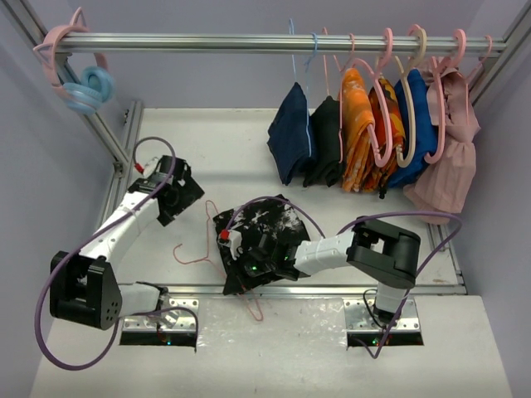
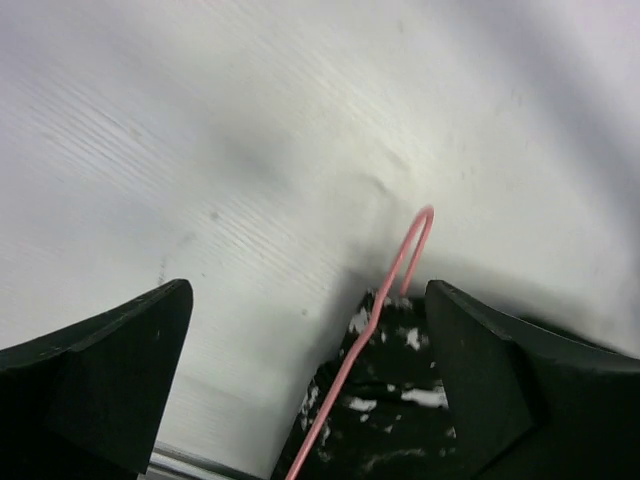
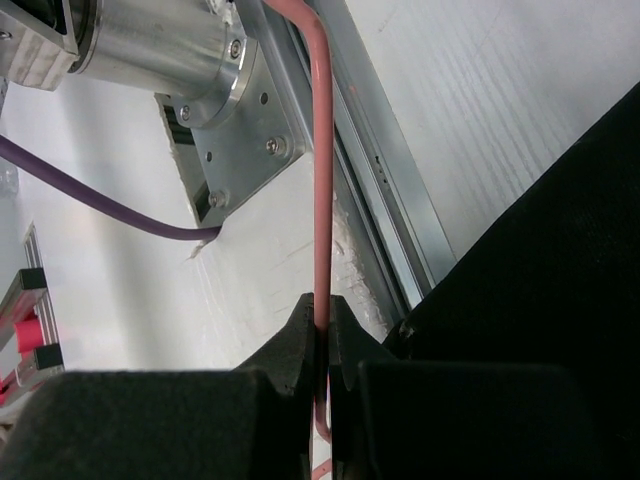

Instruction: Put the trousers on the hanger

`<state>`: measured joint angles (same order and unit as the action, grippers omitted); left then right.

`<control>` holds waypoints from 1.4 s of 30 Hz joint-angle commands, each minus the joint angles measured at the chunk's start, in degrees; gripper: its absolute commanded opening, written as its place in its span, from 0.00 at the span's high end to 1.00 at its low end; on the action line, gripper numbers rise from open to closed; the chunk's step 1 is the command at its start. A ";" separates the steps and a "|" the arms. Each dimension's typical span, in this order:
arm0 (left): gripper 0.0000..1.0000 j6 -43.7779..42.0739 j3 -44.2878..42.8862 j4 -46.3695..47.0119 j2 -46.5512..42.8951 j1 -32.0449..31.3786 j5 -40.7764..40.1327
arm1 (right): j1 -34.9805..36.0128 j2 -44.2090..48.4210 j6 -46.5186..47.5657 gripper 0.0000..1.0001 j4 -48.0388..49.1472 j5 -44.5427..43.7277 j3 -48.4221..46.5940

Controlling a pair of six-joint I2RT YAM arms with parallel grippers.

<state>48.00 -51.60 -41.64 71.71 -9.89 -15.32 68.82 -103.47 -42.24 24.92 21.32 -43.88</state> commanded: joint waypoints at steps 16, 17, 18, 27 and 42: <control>0.00 -10.16 -25.65 -16.01 -22.45 9.89 -11.67 | 1.23 -10.50 -5.70 1.00 -1.40 5.55 -15.68; 0.00 -11.39 -26.89 -16.74 -23.24 9.89 -10.02 | 1.20 -10.98 -6.10 1.00 -0.33 6.96 -16.81; 0.00 -12.05 -28.19 -17.85 -23.54 9.89 -9.13 | 1.15 -11.22 -6.28 1.00 0.56 8.20 -17.99; 0.00 -16.20 -41.16 -26.52 -24.54 9.89 -9.03 | -0.03 -6.13 -7.04 1.00 8.87 9.87 -20.34; 0.00 -17.26 -35.05 -22.98 -28.46 9.89 -7.47 | -5.58 3.76 -9.69 1.00 1.08 4.30 -28.13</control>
<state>31.68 -88.99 -67.51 43.41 -0.23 -23.19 64.37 -105.88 -52.78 23.48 26.87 -65.62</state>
